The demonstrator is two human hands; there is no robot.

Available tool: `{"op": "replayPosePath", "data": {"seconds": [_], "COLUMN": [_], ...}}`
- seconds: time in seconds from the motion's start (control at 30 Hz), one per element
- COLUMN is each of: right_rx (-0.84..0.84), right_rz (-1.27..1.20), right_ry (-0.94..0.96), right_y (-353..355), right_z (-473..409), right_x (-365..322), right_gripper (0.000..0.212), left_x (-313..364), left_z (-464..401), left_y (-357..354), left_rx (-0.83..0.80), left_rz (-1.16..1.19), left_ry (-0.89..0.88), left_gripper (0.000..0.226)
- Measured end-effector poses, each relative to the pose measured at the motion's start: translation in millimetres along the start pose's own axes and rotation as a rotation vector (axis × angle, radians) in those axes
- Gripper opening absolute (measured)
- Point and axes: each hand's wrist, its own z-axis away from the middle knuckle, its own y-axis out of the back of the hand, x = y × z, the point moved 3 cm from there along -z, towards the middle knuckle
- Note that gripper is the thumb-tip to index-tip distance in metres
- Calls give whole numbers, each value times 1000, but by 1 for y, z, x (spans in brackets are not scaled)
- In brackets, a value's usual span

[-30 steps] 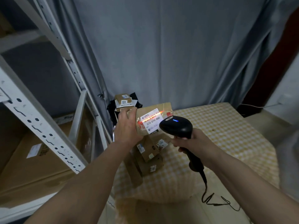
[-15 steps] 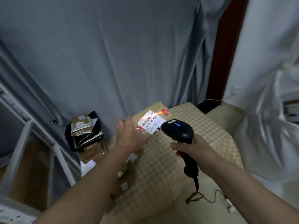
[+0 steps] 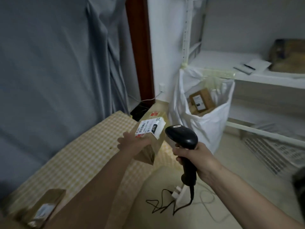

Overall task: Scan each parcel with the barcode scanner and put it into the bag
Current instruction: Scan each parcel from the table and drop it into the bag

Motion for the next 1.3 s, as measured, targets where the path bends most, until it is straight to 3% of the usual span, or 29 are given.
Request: {"op": "replayPosePath", "data": {"seconds": [0.13, 0.23, 0.3, 0.53, 0.67, 0.8, 0.93, 1.0, 1.13, 1.3], "right_rx": [81, 122, 153, 251, 271, 281, 292, 287, 270, 240], "right_rz": [-16, -16, -29, -79, -72, -97, -138, -152, -174, -168], "right_ry": [-34, -70, -82, -123, -115, -108, -137, -158, -181, -235], "right_y": [49, 76, 91, 125, 133, 142, 155, 164, 187, 227], "right_z": [-26, -45, -60, -130, -180, -223, -264, -286, -339, -409], "right_x": [-9, -16, -20, -39, -61, -75, -85, -92, -107, -130], "right_gripper": [31, 33, 32, 34, 30, 26, 18, 18, 16, 14], "left_x": [30, 57, 76, 151, 182, 215, 239, 251, 282, 331], "left_z": [-9, -23, -40, -81, -121, -155, -176, -189, -218, -246], "left_y": [-51, -78, -99, -148, -167, -186, -208, -224, -258, -293], "left_rx": [-181, -270, -320, -517, -565, -617, -753, -765, -758, -697], "left_rz": [88, 146, 165, 163, 118, 219, 286, 294, 287, 317], "left_ry": [56, 46, 20, 15, 41, 63, 133, 158, 222, 287], "left_gripper": [109, 132, 136, 103, 114, 99, 106, 101, 111, 67]}}
